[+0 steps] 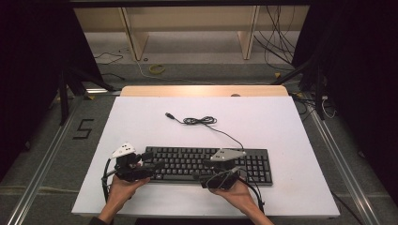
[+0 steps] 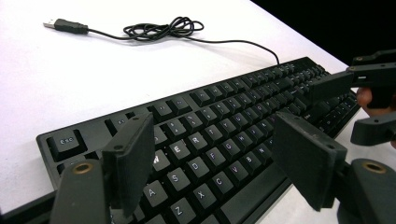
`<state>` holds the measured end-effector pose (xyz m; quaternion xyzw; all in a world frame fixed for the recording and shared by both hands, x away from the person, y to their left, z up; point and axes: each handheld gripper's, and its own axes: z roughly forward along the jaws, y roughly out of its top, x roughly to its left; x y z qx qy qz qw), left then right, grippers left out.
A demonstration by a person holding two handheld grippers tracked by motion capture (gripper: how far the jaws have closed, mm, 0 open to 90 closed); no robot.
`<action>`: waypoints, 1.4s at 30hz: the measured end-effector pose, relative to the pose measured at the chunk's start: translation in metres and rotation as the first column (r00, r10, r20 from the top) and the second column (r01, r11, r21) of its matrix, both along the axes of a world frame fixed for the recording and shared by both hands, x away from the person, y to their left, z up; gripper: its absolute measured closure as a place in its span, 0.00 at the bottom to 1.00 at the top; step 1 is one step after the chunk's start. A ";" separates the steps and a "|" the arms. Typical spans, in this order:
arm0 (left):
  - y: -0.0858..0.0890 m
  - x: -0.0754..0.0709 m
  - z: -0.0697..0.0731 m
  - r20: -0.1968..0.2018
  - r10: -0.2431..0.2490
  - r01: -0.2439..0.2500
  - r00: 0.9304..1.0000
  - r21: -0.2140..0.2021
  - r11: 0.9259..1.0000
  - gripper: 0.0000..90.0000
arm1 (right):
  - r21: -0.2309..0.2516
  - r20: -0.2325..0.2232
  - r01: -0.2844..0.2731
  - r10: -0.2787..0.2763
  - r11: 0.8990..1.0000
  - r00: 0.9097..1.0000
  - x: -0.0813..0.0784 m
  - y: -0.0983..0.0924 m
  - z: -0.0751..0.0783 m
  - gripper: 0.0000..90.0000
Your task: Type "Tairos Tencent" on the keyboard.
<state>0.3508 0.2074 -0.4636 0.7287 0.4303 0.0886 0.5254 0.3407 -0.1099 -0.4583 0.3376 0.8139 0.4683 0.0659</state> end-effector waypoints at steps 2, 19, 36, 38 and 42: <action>0.000 0.000 0.000 0.001 -0.001 0.001 1.000 0.003 1.000 0.32 | -0.001 -0.005 -0.005 0.005 1.000 1.000 -0.001 0.002 -0.001 0.39; -0.001 -0.008 0.001 0.013 -0.010 0.010 1.000 0.013 1.000 0.30 | -0.018 -0.002 -0.056 0.055 0.998 0.998 -0.003 0.017 -0.004 0.67; 0.002 -0.017 0.001 0.017 -0.014 0.013 1.000 0.026 1.000 0.30 | -0.063 -0.019 -0.077 0.076 0.995 0.997 0.003 0.033 -0.011 0.98; 0.003 -0.017 0.001 0.017 -0.015 0.015 1.000 0.029 0.999 0.30 | -0.076 -0.021 -0.079 0.078 0.994 0.997 0.003 0.034 -0.013 1.00; 0.004 -0.018 0.001 0.015 -0.012 0.012 1.000 0.028 1.000 0.30 | -0.093 -0.021 -0.080 0.079 0.992 0.997 0.004 0.036 -0.015 1.00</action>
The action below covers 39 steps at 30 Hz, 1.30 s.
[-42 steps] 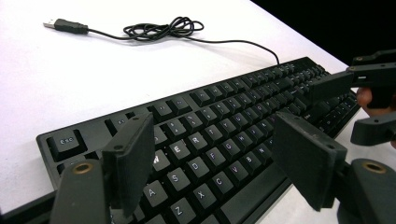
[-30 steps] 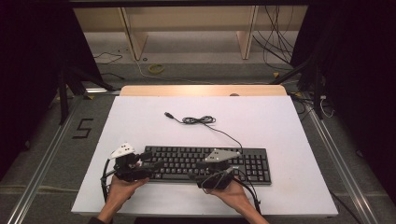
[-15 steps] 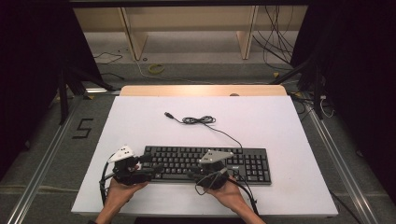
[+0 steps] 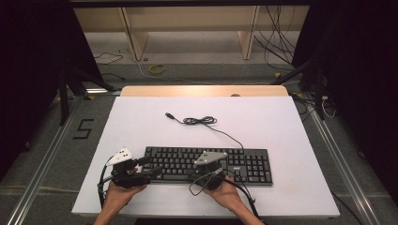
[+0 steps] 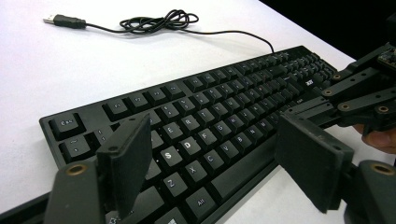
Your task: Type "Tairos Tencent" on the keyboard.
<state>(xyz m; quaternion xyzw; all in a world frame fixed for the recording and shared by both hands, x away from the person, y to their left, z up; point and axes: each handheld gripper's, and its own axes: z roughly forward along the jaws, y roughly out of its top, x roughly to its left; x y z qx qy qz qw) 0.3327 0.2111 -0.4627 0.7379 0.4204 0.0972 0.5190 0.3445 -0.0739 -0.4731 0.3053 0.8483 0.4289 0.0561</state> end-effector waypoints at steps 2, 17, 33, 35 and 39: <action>0.000 0.000 0.000 -0.001 -0.004 0.004 1.000 0.003 1.000 0.30 | -0.005 0.000 -0.002 0.002 1.000 1.000 0.000 0.001 -0.001 1.00; -0.002 -0.001 -0.001 -0.003 -0.010 0.010 1.000 0.012 1.000 0.30 | -0.031 -0.003 -0.003 0.003 1.000 1.000 0.002 0.005 -0.007 1.00; -0.001 0.000 -0.001 -0.004 -0.008 0.009 1.000 0.015 1.000 0.30 | -0.050 -0.019 0.004 -0.005 0.999 1.000 0.003 0.005 -0.012 1.00; -0.001 0.000 -0.001 -0.004 -0.005 0.006 1.000 0.012 1.000 0.30 | -0.046 -0.021 0.006 -0.007 0.999 1.000 0.003 0.005 -0.012 1.00; 0.000 0.001 -0.002 -0.005 -0.003 0.003 1.000 0.014 1.000 0.30 | -0.024 -0.033 0.010 -0.011 1.000 0.999 0.004 0.003 -0.011 0.95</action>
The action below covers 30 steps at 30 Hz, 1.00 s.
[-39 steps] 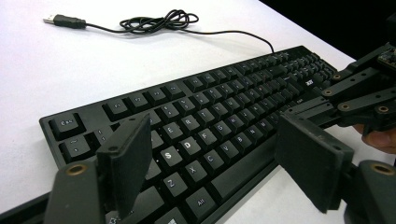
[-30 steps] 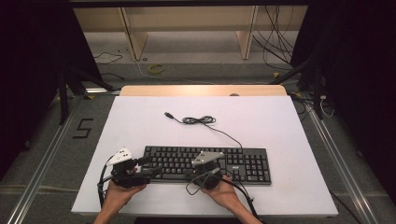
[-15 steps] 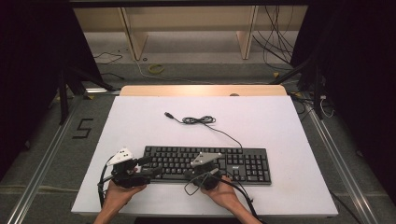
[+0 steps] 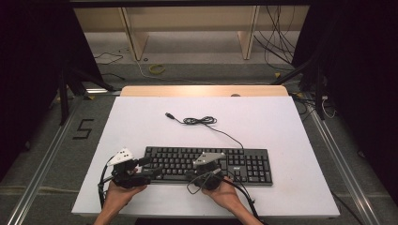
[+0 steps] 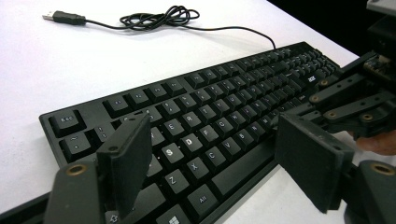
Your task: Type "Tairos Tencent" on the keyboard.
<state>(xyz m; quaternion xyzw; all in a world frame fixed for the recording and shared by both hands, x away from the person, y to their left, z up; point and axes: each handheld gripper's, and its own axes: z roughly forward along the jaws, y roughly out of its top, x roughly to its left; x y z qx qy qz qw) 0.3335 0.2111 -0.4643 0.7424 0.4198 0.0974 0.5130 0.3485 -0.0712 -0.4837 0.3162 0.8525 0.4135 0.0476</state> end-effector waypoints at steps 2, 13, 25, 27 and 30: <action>0.000 0.000 0.000 0.000 0.000 0.000 1.000 0.001 1.000 0.30 | 0.023 0.001 0.002 -0.002 1.000 1.000 0.001 -0.003 0.002 0.92; 0.002 0.001 -0.001 -0.004 0.007 -0.007 1.000 0.009 1.000 0.30 | 0.090 0.006 0.030 -0.031 0.995 1.000 0.005 -0.013 0.012 0.75; 0.003 0.003 -0.003 -0.026 0.021 -0.020 0.999 0.025 0.999 0.30 | 0.114 -0.002 0.073 -0.073 0.991 0.997 0.013 -0.018 0.018 0.58; 0.003 0.004 -0.003 -0.031 0.023 -0.022 0.999 0.030 0.999 0.30 | 0.113 -0.003 0.077 -0.078 0.991 0.997 0.013 -0.018 0.018 0.57; 0.003 0.004 -0.003 -0.035 0.025 -0.024 0.999 0.034 0.999 0.30 | 0.109 -0.003 0.081 -0.081 0.991 0.997 0.015 -0.018 0.019 0.54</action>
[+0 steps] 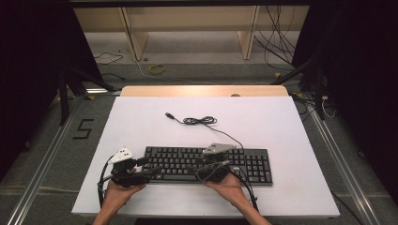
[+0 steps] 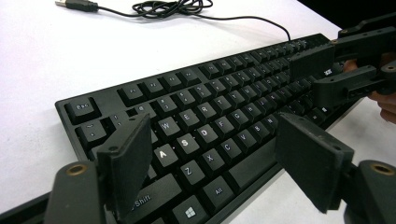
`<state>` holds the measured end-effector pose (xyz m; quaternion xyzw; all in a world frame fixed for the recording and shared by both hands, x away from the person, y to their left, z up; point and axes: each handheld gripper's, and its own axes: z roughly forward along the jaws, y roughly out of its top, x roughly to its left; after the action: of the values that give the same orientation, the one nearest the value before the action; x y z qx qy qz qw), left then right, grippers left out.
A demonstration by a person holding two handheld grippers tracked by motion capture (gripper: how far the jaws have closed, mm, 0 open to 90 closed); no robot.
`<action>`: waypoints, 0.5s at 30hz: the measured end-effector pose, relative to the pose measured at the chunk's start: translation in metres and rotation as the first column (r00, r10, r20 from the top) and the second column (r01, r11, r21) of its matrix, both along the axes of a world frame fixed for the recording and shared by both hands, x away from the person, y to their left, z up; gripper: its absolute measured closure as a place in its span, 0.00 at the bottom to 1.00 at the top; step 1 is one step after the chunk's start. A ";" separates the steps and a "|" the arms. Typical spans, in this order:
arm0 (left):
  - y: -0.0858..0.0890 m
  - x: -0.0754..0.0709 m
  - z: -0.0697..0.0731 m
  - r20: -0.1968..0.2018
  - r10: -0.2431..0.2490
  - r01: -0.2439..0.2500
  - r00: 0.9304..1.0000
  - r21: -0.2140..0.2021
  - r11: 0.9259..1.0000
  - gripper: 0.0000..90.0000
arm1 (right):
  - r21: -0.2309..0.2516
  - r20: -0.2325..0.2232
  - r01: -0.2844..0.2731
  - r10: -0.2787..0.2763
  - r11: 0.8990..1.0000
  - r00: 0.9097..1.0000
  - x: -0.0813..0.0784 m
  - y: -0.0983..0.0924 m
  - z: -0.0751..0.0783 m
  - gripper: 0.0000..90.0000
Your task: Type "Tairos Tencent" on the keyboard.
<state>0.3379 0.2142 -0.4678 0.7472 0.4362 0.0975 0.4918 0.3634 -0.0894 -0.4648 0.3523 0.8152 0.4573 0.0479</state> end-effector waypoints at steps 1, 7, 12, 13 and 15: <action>0.000 0.000 0.000 -0.003 0.000 0.000 1.000 0.000 1.000 0.30 | -0.001 -0.002 0.005 -0.005 1.000 1.000 0.000 0.000 0.000 0.52; 0.001 0.001 -0.001 -0.015 0.002 -0.002 1.000 0.006 1.000 0.30 | -0.006 -0.001 0.012 -0.012 1.000 1.000 0.005 0.001 0.003 0.45; 0.005 0.003 -0.002 -0.029 0.012 -0.011 1.000 0.020 1.000 0.30 | -0.013 0.005 0.014 -0.014 1.000 1.000 0.008 0.003 0.005 0.44; 0.005 0.003 -0.002 -0.032 0.018 -0.017 0.999 0.018 1.000 0.31 | -0.015 0.003 0.014 -0.014 1.000 1.000 0.009 0.004 0.005 0.44; 0.006 0.004 -0.003 -0.041 0.025 -0.024 0.999 0.026 0.999 0.32 | -0.016 0.006 0.015 -0.015 1.000 1.000 0.010 0.005 0.006 0.44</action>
<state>0.3417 0.2204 -0.4705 0.7498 0.4542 0.0938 0.4719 0.3738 -0.0840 -0.4593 0.3565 0.8160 0.4515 0.0564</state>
